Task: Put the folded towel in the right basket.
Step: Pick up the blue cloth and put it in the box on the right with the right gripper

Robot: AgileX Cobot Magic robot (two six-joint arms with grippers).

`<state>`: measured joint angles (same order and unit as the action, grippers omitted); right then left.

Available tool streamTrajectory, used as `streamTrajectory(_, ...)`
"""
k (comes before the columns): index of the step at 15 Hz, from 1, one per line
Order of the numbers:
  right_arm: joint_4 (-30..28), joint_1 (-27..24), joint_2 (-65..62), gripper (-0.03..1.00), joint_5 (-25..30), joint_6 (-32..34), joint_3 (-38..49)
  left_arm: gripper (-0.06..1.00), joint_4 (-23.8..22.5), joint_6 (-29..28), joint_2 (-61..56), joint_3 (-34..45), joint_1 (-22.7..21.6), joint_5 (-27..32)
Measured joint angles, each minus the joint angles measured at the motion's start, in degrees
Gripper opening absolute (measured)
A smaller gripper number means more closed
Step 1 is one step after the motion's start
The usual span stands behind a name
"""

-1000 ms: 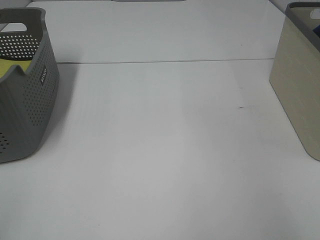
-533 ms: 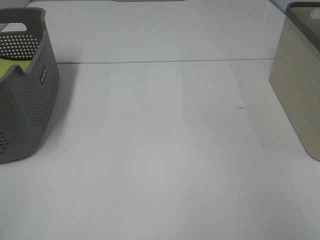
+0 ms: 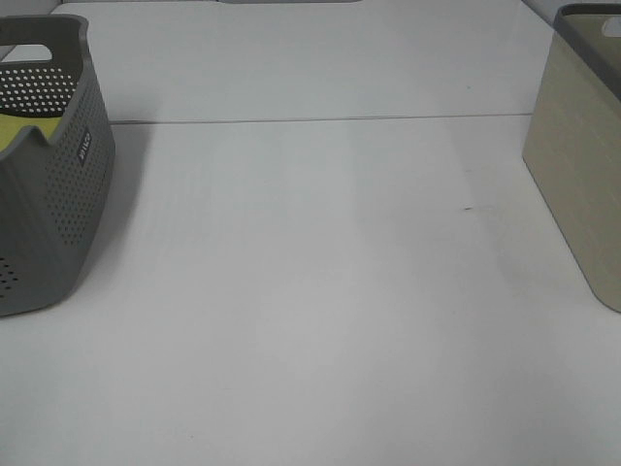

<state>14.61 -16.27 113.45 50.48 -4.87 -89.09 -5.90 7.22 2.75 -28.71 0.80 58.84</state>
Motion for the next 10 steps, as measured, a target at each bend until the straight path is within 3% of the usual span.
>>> streamTrajectory(2,-0.11,0.0,-0.11,0.87,0.52,1.26,0.0,0.99,0.0,0.0,0.0,0.0,0.0,0.0)
streamTrajectory(3,-0.29,0.0,-0.23,0.93,0.86,1.43,0.0,0.99,0.0,0.0,0.0,0.0,0.0,0.0)
streamTrajectory(10,-2.92,0.0,-9.51,0.97,1.95,1.49,0.0,0.99,0.0,0.0,0.0,0.0,0.0,0.0)
